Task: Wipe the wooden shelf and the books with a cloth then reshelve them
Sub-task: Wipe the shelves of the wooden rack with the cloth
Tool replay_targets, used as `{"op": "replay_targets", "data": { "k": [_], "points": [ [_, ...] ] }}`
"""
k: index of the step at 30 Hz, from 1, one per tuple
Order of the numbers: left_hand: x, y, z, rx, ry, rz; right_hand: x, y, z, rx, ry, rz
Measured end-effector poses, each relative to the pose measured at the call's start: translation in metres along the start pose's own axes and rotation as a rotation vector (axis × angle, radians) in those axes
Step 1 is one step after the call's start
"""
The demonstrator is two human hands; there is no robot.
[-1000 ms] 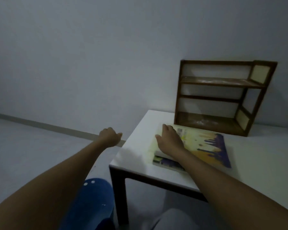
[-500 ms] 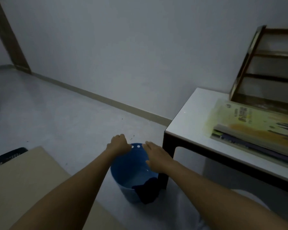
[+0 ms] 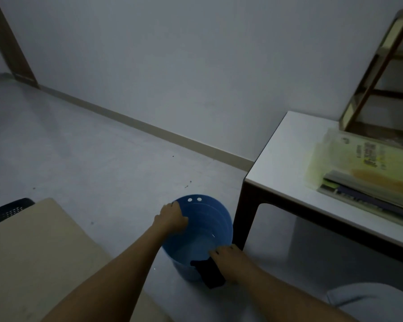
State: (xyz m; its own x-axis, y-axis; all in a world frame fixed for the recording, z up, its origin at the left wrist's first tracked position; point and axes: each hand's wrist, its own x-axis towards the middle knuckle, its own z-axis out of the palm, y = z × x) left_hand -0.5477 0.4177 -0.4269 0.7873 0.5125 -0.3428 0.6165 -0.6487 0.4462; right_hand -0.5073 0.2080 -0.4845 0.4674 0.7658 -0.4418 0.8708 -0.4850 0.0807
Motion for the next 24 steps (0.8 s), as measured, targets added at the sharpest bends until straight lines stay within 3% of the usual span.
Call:
{"op": "replay_targets", "data": {
  "k": [6, 10, 15, 20, 24],
  "points": [
    [-0.001, 0.002, -0.008, 0.069, 0.024, -0.032, 0.014, 0.002, -0.006, -0.119, 0.123, -0.003],
    [0.003, 0.003, -0.016, 0.105, -0.017, -0.036, 0.015, 0.012, -0.028, -0.048, 0.053, -0.029],
    [-0.003, 0.029, -0.044, 0.103, -0.039, -0.024, -0.003, 0.03, -0.089, 0.465, -0.019, 0.042],
    [-0.039, 0.083, -0.078, -0.263, -0.182, -0.043, -0.037, 0.056, -0.158, 0.862, 0.195, 0.05],
    [-0.062, 0.131, -0.1, -0.566, -0.25, 0.142, -0.074, 0.08, -0.205, 1.109, 0.39, 0.112]
  ]
}}
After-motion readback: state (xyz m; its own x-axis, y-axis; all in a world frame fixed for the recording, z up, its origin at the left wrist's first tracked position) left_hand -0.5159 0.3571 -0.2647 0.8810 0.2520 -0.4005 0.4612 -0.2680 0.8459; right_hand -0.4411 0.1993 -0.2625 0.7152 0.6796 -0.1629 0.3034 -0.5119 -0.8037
